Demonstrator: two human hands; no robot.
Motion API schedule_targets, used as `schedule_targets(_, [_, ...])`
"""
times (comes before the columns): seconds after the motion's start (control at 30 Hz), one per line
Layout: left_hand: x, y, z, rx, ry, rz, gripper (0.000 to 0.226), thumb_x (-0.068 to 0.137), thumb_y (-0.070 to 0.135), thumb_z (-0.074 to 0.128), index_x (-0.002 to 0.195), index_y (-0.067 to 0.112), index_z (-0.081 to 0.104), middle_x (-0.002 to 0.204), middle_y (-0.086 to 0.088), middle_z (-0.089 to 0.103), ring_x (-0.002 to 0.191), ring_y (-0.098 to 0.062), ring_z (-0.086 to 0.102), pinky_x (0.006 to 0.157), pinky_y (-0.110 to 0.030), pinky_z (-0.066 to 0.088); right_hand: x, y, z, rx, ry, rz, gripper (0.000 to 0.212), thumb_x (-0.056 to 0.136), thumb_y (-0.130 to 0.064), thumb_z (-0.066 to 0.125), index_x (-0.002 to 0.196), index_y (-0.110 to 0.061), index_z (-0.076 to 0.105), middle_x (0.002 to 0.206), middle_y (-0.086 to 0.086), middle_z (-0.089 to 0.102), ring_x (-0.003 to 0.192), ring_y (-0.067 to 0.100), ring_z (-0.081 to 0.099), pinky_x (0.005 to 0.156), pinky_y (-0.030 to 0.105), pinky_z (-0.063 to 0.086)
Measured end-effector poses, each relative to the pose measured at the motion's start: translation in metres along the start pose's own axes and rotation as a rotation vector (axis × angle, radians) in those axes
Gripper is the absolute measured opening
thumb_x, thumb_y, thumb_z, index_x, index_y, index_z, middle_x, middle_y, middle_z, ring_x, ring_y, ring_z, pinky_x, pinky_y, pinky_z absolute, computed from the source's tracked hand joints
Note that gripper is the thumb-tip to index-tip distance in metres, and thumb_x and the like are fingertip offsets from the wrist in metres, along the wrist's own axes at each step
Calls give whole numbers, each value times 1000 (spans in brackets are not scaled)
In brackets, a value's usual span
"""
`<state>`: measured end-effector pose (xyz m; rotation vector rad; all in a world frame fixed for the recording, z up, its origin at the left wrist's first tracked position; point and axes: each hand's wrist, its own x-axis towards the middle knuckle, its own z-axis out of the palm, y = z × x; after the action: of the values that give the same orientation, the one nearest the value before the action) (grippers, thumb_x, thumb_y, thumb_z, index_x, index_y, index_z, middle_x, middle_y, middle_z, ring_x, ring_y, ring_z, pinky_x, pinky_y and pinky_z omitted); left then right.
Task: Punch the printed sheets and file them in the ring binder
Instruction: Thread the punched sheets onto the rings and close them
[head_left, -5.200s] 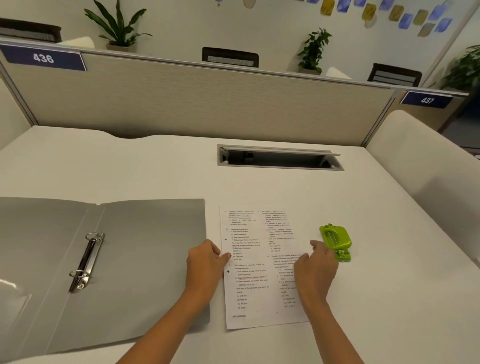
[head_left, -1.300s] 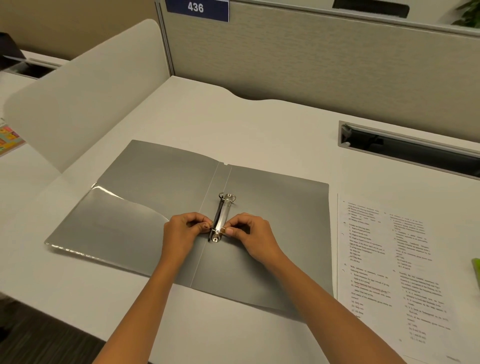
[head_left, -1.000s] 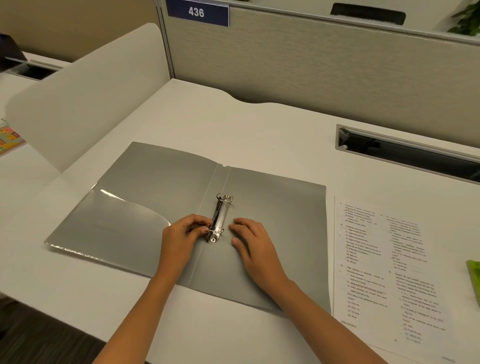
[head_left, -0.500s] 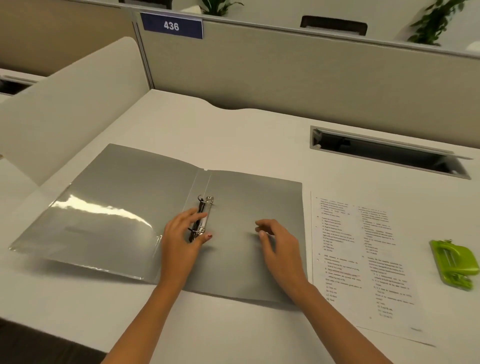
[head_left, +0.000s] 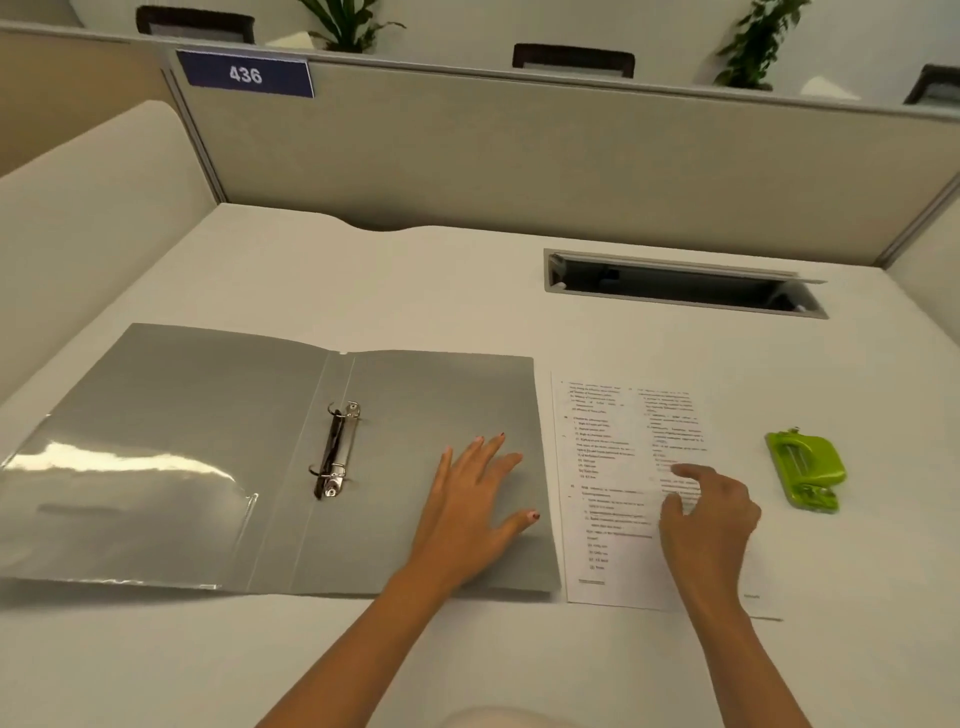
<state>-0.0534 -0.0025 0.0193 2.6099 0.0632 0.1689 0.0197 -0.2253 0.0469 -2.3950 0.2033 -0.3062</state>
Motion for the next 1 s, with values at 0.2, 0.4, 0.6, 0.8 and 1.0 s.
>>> schedule_targets(0.2, [1, 8, 24, 158, -65, -7, 84, 81, 77, 4, 151, 33, 19, 162, 8, 4, 149, -16, 2, 121, -46, -1, 24, 24, -26, -243, -193, 399, 68, 81, -20, 74, 138, -9, 39, 142, 26, 28, 131, 40, 24, 105, 43, 30])
schedule_targets(0.4, [-2, 5, 33, 258, -47, 19, 71, 92, 68, 16, 147, 27, 35, 157, -1, 29, 145, -24, 27, 114, -51, 12, 37, 25, -33, -390, -311, 526, 83, 72, -21, 82, 135, -1, 33, 136, 30, 34, 126, 42, 34, 102, 45, 37])
schedule_targets(0.6, [-2, 6, 35, 303, -67, 6, 65, 96, 62, 14, 148, 28, 32, 156, 0, 30, 144, -25, 29, 111, -50, 13, 51, 16, -34, -463, -399, 619, 80, 67, -18, 85, 129, 2, 38, 133, 25, 40, 125, 38, 37, 101, 44, 37])
schedule_targets(0.8, [-3, 5, 36, 306, -63, 16, 62, 95, 64, 17, 149, 36, 27, 158, 1, 25, 146, -25, 25, 113, -53, 9, 65, 19, -41, -480, -543, 668, 94, 57, -28, 91, 131, -4, 38, 129, 19, 45, 125, 37, 37, 86, 43, 34])
schedule_targets(1.0, [-4, 10, 33, 319, -72, 21, 58, 92, 70, 17, 146, 51, 19, 160, 1, 21, 147, -28, 19, 110, -70, 4, 68, 20, -45, -449, -589, 638, 61, 61, -26, 89, 102, -11, 46, 127, 19, 47, 123, 36, 40, 81, 41, 32])
